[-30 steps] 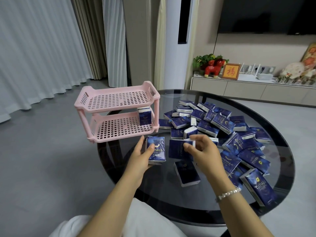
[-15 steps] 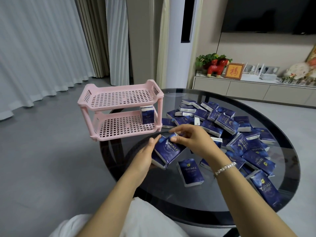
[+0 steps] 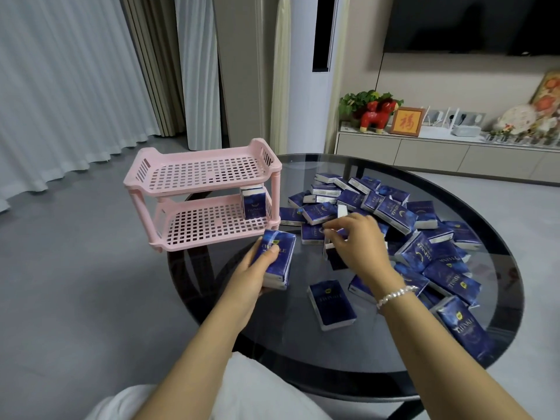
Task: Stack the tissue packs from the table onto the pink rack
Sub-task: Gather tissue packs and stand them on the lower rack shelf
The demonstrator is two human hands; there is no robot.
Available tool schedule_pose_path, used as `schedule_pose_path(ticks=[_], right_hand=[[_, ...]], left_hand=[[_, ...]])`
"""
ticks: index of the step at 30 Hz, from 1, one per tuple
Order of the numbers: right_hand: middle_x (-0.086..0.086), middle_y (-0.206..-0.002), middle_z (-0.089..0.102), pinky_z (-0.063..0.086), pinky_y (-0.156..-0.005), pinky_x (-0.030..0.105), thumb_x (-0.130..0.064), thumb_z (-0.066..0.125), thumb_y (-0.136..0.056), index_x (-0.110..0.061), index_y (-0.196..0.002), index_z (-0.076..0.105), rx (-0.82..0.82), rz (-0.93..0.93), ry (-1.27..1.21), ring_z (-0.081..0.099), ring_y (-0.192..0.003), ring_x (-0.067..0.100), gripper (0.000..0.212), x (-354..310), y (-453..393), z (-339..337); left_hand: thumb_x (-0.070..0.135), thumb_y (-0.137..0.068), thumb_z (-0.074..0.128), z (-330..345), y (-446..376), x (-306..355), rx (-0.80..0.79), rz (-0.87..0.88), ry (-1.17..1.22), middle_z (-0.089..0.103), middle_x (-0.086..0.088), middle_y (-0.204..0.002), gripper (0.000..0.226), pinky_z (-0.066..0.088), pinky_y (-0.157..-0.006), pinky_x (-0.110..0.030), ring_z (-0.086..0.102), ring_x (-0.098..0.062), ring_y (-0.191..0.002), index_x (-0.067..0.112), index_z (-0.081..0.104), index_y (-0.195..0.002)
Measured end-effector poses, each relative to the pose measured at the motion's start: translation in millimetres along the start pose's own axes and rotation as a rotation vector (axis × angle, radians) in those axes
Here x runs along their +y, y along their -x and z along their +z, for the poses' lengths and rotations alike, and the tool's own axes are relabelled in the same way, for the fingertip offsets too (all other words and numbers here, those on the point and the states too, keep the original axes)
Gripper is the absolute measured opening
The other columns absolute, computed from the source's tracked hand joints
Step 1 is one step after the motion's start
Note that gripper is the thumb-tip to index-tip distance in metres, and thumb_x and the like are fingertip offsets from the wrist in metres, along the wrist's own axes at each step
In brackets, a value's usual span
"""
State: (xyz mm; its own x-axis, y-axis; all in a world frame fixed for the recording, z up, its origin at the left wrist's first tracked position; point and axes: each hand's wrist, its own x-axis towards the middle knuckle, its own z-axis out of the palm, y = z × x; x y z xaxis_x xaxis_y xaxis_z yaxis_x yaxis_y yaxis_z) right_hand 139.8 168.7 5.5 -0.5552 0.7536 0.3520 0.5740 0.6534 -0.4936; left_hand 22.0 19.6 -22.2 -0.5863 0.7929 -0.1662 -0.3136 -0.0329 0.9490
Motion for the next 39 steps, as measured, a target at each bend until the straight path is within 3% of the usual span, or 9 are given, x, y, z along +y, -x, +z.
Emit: schedule_pose_path(ticks=[5,9,15,17,22,28,31,36,39], right_hand=[[0.004,-0.119,0.058,0.036,-0.094,0.037,-0.035,0.065,-0.084,-0.025,-0.117,0.063,-0.176,0.080,0.279,0.044,-0.115,0.031,0.034,33.7,-6.9,-16.9],[0.006,-0.110,0.057,0.042,-0.085,0.034,-0.027,0.073,-0.078,-0.020,-0.113,0.062,-0.308,0.079,0.239,0.053,-0.106,0.028,0.037,43.3,-11.1,-17.5],[0.000,-0.088,0.056,0.038,-0.059,0.022,-0.027,0.070,-0.083,-0.017,-0.108,0.059,-0.197,0.139,-0.187,0.052,-0.075,0.013,0.030,27.9,-6.6,-27.1],[-0.002,-0.081,0.054,0.039,-0.057,0.016,-0.029,0.067,-0.085,-0.021,-0.107,0.059,-0.237,0.142,-0.298,0.050,-0.069,0.008,0.025,19.2,-4.3,-30.6],[0.001,-0.070,0.059,0.048,-0.063,0.024,-0.028,0.064,-0.088,-0.018,-0.092,0.065,-0.328,0.298,-0.722,0.055,-0.058,0.009,0.011,-2.3,3.5,-29.1],[0.005,-0.062,0.046,0.048,-0.048,0.021,-0.011,0.057,-0.091,-0.006,-0.087,0.061,-0.373,0.440,-1.154,0.042,-0.052,0.015,0.007,-20.9,14.8,-18.7],[0.011,-0.075,0.055,0.050,-0.052,0.023,-0.010,0.058,-0.090,-0.011,-0.084,0.062,-0.336,0.446,-1.170,0.050,-0.058,0.018,0.007,-25.9,18.8,-8.8],[0.004,-0.094,0.071,0.049,-0.085,0.043,-0.022,0.069,-0.082,-0.026,-0.104,0.065,-0.263,0.366,-1.024,0.066,-0.096,0.023,0.022,-22.5,15.6,-2.3],[0.002,-0.088,0.071,0.052,-0.067,0.020,-0.019,0.070,-0.083,-0.014,-0.104,0.064,-0.280,0.249,-0.979,0.068,-0.077,0.007,0.023,-25.3,13.9,-6.5]], left_hand=[[0.030,-0.092,0.056,0.3,-6.5,-7.8,0.030,-0.049,-0.028,0.071,-0.001,-0.107,0.021,0.048,-0.099,-0.044,0.066,-0.019,-0.099,0.030,0.061,-0.113],[0.031,-0.093,0.054,0.7,-10.6,-10.1,0.055,-0.057,-0.027,0.071,0.001,-0.102,0.019,0.049,-0.096,-0.044,0.066,-0.018,-0.095,0.030,0.061,-0.111],[0.032,-0.094,0.050,-1.1,-11.4,-9.4,0.100,-0.091,-0.023,0.069,-0.007,-0.109,0.033,0.049,-0.097,-0.045,0.065,-0.022,-0.095,0.021,0.057,-0.125],[0.029,-0.095,0.049,-1.0,-10.8,-8.5,0.104,-0.104,0.013,0.069,-0.007,-0.103,0.030,0.049,-0.095,-0.045,0.065,-0.020,-0.089,0.020,0.058,-0.122],[0.023,-0.095,0.046,-0.9,-9.1,-6.7,0.106,-0.106,0.073,0.068,-0.008,-0.100,0.030,0.050,-0.089,-0.041,0.063,-0.019,-0.085,0.015,0.057,-0.123],[0.022,-0.096,0.043,-0.1,-7.5,-5.4,0.104,-0.038,0.025,0.068,0.000,-0.096,0.034,0.047,-0.092,-0.040,0.063,-0.014,-0.082,0.025,0.053,-0.128],[0.024,-0.098,0.040,0.0,-6.6,-3.6,0.086,0.005,-0.028,0.065,0.002,-0.114,0.034,0.045,-0.096,-0.040,0.063,-0.015,-0.094,0.041,0.048,-0.127],[0.039,-0.097,0.044,-5.9,-8.0,-3.3,0.063,0.005,-0.111,0.055,0.010,-0.135,0.045,0.041,-0.105,-0.050,0.056,-0.017,-0.120,0.054,0.032,-0.138],[0.042,-0.098,0.042,-7.1,-7.9,-3.5,0.013,0.004,-0.126,0.053,0.011,-0.138,0.044,0.040,-0.106,-0.047,0.055,-0.015,-0.122,0.053,0.031,-0.139]])
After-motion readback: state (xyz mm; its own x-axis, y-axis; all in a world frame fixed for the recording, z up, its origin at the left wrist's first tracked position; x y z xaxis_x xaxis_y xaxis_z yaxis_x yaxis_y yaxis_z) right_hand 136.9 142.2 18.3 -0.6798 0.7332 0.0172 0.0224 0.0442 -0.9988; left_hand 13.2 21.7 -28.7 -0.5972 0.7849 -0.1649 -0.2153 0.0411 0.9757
